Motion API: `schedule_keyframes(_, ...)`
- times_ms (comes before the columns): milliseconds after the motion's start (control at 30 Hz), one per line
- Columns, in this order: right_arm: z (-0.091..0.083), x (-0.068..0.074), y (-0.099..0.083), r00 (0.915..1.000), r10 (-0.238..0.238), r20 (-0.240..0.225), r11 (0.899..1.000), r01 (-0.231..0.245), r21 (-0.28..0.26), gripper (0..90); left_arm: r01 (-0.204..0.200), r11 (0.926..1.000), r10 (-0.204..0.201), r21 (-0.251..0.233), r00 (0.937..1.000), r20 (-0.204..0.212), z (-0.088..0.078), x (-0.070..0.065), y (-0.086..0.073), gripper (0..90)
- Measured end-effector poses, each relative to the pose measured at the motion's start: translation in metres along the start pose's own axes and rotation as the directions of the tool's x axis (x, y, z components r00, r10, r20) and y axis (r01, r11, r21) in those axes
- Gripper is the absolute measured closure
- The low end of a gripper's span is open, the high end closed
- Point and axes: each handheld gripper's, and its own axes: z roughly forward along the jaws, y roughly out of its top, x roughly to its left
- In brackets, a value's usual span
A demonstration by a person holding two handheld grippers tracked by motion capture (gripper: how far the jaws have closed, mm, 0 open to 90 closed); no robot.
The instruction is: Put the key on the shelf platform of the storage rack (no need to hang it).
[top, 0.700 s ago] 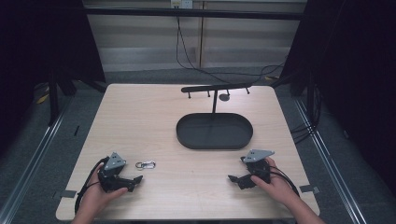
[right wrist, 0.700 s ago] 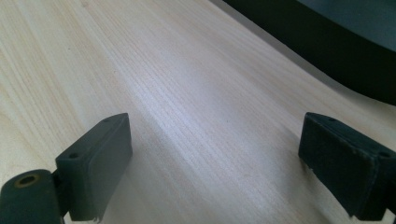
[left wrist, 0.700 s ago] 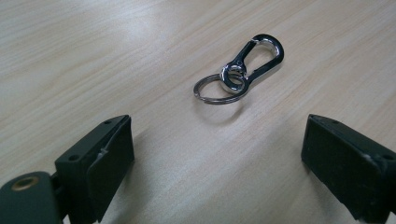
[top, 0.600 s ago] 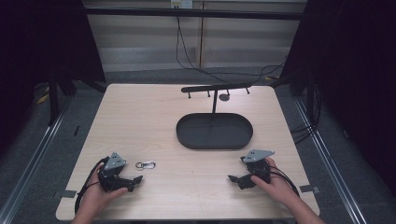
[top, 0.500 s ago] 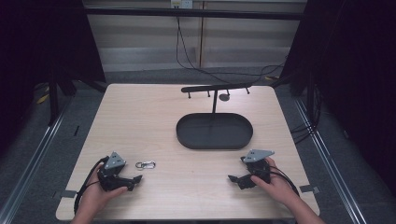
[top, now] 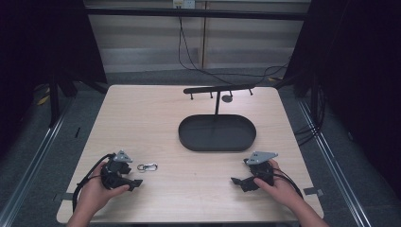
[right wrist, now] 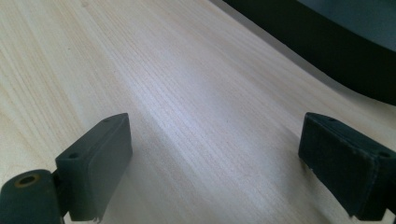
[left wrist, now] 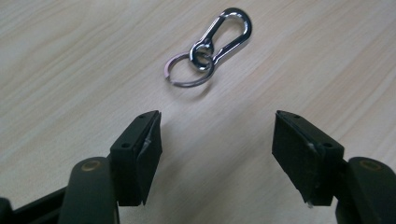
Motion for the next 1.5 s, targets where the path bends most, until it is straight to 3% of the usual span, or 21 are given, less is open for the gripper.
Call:
schedule_keyframes(200,0.000,0.000,0.000,1.0000,0.000,0.000,1.000,0.000,0.000,9.2,-0.013,0.9983,0.011,0.057,0.9993,0.037,0.003,-0.005,0.021,34.2)
schedule_keyframes(333,0.000,0.000,0.000,1.0000,0.001,0.000,1.000,-0.001,0.000,9.2,-0.038,0.9953,0.035,0.088,0.9988,0.033,0.003,-0.006,0.027,34.3)
schedule_keyframes(733,0.000,0.000,0.000,1.0000,0.000,0.000,1.000,0.000,0.000,9.2,-0.054,0.9885,0.051,0.142,0.9984,0.027,0.003,-0.004,0.049,35.4)
schedule_keyframes(1067,0.000,0.000,0.000,1.0000,0.000,-0.001,1.000,0.000,0.000,9.2,-0.077,0.9775,0.074,0.196,0.9970,0.023,0.008,0.001,0.063,36.2)
schedule_keyframes(1200,0.000,0.000,0.000,1.0000,0.000,0.000,1.000,0.000,0.000,9.2,-0.095,0.9684,0.094,0.231,0.9955,0.014,0.015,0.000,0.069,36.9)
schedule_keyframes(1500,0.000,0.000,0.000,1.0000,0.001,0.000,1.000,-0.001,0.000,9.2,-0.090,0.9594,0.093,0.267,0.9957,0.002,0.029,0.005,0.075,41.9)
